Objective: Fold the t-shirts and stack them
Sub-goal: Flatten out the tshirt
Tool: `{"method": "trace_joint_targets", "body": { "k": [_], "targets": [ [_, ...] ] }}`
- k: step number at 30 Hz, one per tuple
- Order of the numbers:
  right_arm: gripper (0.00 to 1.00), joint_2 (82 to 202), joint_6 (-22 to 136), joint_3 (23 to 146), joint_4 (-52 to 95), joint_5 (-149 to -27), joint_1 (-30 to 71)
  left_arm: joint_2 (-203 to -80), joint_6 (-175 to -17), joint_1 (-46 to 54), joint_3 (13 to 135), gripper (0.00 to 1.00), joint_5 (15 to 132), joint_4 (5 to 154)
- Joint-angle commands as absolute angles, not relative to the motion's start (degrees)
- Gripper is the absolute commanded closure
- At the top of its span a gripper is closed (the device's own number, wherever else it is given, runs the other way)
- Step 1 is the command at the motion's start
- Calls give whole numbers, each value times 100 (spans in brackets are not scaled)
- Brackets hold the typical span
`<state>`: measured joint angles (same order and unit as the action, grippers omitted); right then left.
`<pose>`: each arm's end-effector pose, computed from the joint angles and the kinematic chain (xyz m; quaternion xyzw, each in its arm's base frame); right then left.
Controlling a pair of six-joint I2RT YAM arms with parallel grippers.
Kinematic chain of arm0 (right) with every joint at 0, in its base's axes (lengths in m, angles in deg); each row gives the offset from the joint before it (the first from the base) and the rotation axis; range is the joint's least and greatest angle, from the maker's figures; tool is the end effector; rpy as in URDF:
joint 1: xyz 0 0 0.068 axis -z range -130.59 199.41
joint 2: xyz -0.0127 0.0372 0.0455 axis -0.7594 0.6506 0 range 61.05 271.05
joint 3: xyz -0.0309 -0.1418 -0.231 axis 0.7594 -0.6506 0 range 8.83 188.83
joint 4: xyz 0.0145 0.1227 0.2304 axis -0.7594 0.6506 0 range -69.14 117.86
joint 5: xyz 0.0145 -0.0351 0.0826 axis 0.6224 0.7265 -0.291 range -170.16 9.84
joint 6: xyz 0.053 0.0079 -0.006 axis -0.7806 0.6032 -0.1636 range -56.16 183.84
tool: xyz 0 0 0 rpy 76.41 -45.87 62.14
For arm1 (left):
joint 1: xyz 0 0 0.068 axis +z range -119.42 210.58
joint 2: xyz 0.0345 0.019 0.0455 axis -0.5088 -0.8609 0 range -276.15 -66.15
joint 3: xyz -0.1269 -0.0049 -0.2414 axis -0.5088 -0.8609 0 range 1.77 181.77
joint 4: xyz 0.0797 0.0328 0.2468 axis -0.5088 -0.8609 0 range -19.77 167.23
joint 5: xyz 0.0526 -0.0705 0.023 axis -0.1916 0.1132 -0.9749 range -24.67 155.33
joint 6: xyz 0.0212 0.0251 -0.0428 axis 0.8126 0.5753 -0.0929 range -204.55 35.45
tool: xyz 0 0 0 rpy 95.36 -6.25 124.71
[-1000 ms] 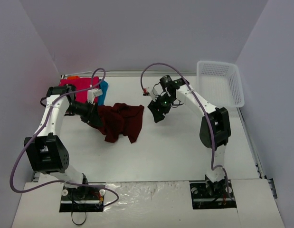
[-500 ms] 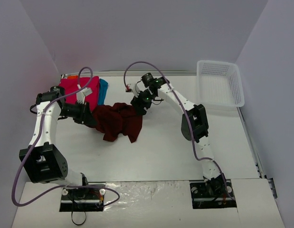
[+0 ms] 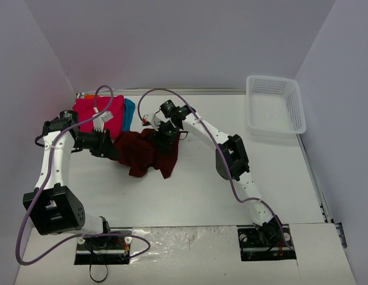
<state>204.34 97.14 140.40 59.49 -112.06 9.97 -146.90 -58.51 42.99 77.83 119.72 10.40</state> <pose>0.4130 0.3641 0.2001 -0.6115 0.6730 0.2757 0.3118 0.2569 0.0268 0.3238 0.1771 0.8630 -0.3789 0.2834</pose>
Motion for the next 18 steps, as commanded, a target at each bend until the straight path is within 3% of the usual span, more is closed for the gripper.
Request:
{"method": "trace_joint_targets", "body": {
  "k": [1, 10, 13, 16, 18],
  "targets": [
    [37, 20475, 9812, 14330, 5830, -10899, 969, -14490, -5898, 4333, 7789, 98, 12132, 1096],
    [41, 20800, 9864, 14480, 5602, -10415, 933, -14437, -5898, 4341, 7683, 98, 12158, 1140],
    [53, 20871, 9847, 14454, 5610, -10371, 898, -14428, -5906, 4350, 7675, 98, 12167, 1166],
    [80, 20889, 9820, 14392, 5593, -10319, 890, -14446, -5898, 4377, 7666, 98, 12202, 1175],
    [89, 20854, 9803, 14348, 5593, -10266, 890, -14463, -5898, 4394, 7657, 98, 12202, 1184]
  ]
}}
